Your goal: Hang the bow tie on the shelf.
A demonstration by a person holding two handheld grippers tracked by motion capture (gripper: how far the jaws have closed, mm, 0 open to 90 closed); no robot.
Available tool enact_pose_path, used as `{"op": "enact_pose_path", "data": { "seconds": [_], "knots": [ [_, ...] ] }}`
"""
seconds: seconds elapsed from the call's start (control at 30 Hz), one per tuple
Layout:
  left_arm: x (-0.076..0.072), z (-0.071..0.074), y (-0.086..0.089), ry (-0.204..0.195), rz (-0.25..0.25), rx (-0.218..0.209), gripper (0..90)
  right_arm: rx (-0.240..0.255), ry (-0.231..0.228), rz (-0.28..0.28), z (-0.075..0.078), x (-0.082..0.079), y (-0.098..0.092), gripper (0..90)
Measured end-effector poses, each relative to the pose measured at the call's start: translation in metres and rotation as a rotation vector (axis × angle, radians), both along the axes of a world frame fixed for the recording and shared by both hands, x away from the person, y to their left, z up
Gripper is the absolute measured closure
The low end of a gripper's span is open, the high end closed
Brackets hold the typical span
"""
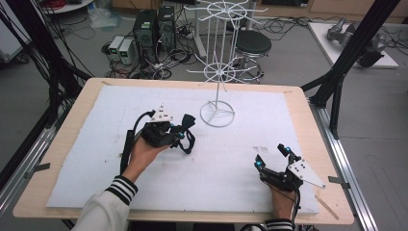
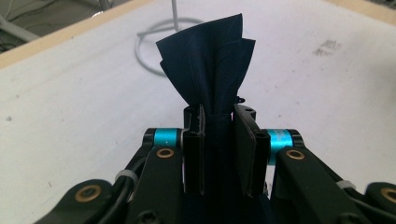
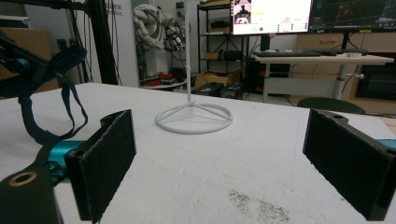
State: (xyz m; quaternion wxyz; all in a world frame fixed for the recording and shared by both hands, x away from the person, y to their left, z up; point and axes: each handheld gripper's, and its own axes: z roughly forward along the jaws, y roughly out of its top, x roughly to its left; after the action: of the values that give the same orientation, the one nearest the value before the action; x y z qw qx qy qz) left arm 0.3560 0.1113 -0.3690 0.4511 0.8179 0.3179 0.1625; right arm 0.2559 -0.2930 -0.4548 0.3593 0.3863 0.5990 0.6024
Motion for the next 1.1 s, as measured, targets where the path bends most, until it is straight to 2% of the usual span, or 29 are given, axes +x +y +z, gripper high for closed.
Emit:
{"op": "enact_pose_path", "data": {
  "seconds": [0.4,0.83,1.1],
  "knots": [
    [0.001,0.019,0.005,-0.077,0.032,-0.097,74.2,0.001,-0.001,-0.001,0.0,0.0,0.0,8.6],
    [0.001,0.041,0.0,-0.142,0.016,-0.114,74.1,0.002,0.001,-0.001,0.0,0.0,0.0,8.6],
    [0.001,0.052,-0.004,-0.163,0.006,-0.116,74.2,0.003,0.001,0.0,0.0,0.0,0.0,8.6]
  ]
}}
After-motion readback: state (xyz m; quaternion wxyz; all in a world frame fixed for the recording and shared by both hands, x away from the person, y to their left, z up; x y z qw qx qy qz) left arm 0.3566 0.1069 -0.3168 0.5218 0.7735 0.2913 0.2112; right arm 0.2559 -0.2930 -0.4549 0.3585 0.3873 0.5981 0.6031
